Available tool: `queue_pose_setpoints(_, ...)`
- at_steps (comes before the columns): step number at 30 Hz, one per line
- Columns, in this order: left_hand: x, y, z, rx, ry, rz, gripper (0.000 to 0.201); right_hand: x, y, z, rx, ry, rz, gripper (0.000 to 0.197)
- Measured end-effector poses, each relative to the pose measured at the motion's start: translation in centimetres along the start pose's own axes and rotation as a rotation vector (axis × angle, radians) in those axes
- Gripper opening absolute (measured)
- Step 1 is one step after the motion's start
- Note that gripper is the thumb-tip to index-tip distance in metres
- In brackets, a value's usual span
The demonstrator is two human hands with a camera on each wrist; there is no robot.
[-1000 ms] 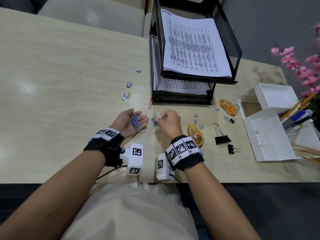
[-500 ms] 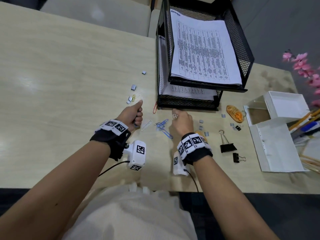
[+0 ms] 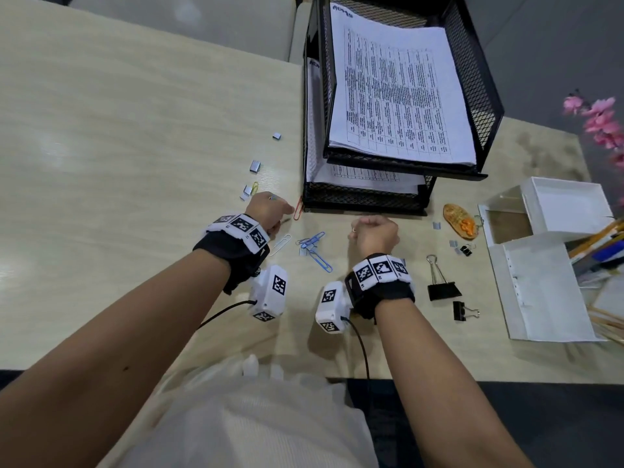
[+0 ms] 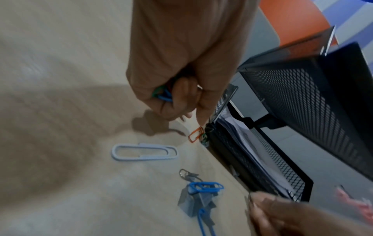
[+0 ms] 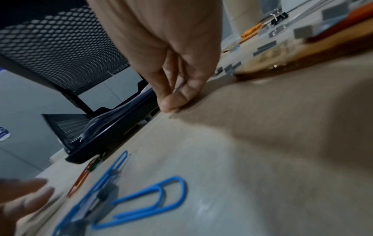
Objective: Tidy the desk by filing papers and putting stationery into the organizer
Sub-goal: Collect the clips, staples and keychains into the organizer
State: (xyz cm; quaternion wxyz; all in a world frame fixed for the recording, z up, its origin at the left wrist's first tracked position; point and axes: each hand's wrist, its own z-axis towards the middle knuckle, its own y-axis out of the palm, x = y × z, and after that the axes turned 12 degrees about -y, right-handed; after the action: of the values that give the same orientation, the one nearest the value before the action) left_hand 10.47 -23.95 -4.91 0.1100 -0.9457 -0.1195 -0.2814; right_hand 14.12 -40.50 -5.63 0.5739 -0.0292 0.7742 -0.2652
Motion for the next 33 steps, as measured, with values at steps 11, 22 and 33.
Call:
queue_pose_setpoints(11,1.4,2.8,-0.4,0.33,0.154,0.513,0.025,0.6,1.7,0.4,-0.134,0.053,0.062,0.039)
queue_pose_setpoints(22,0.7,0.4,-0.2,0.248,0.131,0.645,0.043,-0.2,1.8,-0.3,-0.271,0.02,-0.045,0.035)
queue_pose_setpoints(33,-0.8,-2.1,-0.3,0.168,0.175,0.416,0.018,-1.1,3.0,-2.5,-0.513,-0.201,-0.193,0.039)
